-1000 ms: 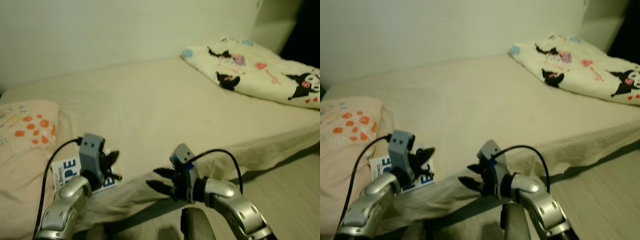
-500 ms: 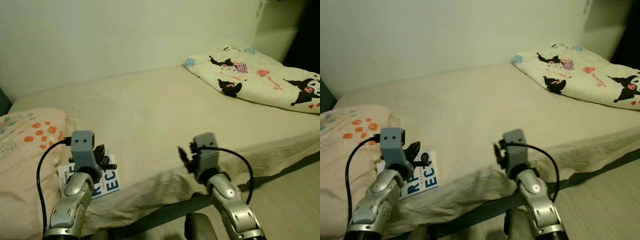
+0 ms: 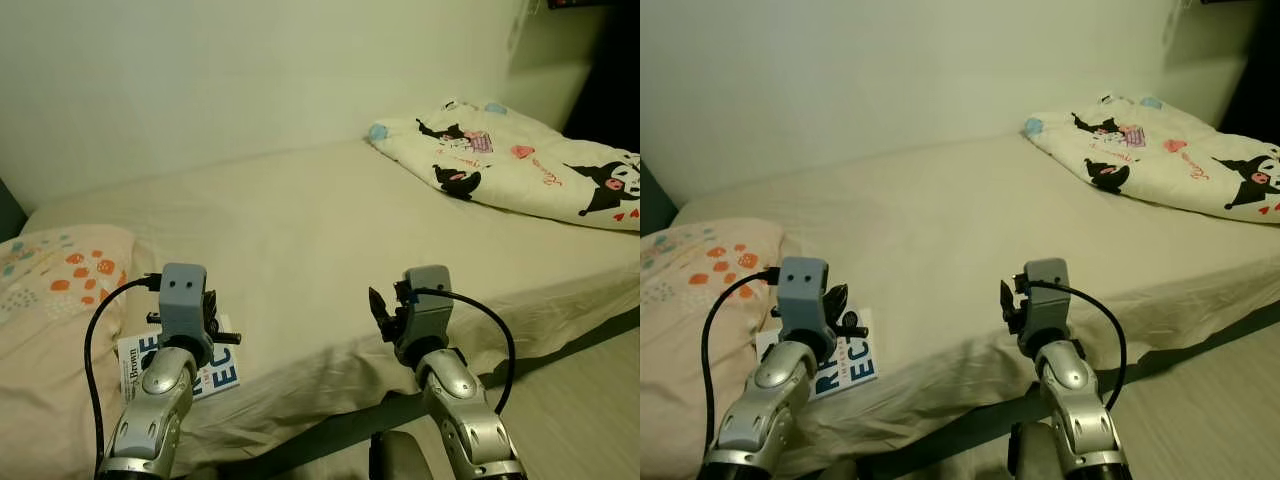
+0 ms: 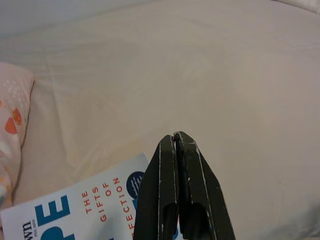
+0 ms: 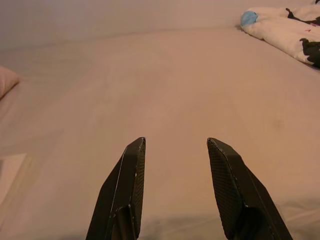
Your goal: Clean up the room
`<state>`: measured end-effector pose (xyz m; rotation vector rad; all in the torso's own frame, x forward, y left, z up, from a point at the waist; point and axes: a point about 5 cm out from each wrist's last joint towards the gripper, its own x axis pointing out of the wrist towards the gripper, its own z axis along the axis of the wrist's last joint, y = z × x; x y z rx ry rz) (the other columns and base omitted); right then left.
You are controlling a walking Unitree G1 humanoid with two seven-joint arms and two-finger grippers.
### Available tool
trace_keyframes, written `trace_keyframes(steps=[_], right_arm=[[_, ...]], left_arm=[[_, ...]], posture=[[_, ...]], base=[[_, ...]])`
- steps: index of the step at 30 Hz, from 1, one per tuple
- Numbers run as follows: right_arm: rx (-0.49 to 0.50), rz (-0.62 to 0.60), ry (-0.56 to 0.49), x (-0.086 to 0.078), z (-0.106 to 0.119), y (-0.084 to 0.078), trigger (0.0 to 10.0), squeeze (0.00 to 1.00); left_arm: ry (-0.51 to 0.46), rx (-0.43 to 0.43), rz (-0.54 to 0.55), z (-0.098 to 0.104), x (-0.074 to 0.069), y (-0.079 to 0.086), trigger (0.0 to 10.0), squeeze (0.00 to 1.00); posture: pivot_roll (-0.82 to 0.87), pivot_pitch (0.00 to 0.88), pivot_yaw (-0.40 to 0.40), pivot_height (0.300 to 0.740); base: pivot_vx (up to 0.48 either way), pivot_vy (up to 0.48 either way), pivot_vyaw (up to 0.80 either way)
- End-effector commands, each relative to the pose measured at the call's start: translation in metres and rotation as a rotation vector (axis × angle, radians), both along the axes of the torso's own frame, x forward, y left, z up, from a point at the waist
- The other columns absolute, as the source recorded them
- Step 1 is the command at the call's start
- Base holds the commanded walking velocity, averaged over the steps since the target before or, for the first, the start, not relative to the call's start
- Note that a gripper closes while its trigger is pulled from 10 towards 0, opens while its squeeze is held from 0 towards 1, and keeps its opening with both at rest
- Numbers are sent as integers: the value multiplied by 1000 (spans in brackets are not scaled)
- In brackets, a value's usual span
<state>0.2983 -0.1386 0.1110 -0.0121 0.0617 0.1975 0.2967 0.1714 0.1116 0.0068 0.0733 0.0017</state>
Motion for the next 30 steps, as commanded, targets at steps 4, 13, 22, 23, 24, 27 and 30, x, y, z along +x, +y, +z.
trace_keyframes(steps=[4, 13, 22, 23, 24, 27, 30], right_arm=[[14, 22, -6, 0, -1, 6, 10000, 0], [32, 54, -11, 1, 0, 10, 10000, 0], [39, 86, -14, 1, 1, 14, 10000, 0], [40, 95, -14, 0, 2, 16, 10000, 0], [41, 107, -13, 0, 2, 17, 10000, 0], [37, 131, -9, -1, 1, 20, 10000, 0], [36, 151, -12, -2, 1, 22, 10000, 0]], left_arm=[[0, 17, 11, -2, -1, 3, 10000, 0], [-13, 23, 13, -1, 0, 2, 10000, 0], [-16, 20, 19, -1, 0, 3, 10000, 0], [-16, 20, 21, -1, 0, 4, 10000, 0], [-15, 20, 26, -1, -1, 5, 10000, 0], [-17, 17, 38, -1, -2, 7, 10000, 0], [-18, 15, 41, -1, -2, 8, 10000, 0]], posture=[[-82, 2, 14, 632], [-81, 0, 10, 667], [-83, 0, 10, 692], [-83, 0, 10, 697], [-83, 0, 10, 702], [-84, 0, 11, 717], [-83, 0, 8, 727]], base=[[0, 0, 0], [0, 0, 0], [0, 0, 0], [0, 0, 0], [0, 0, 0], [0, 0, 0], [0, 0, 0]])
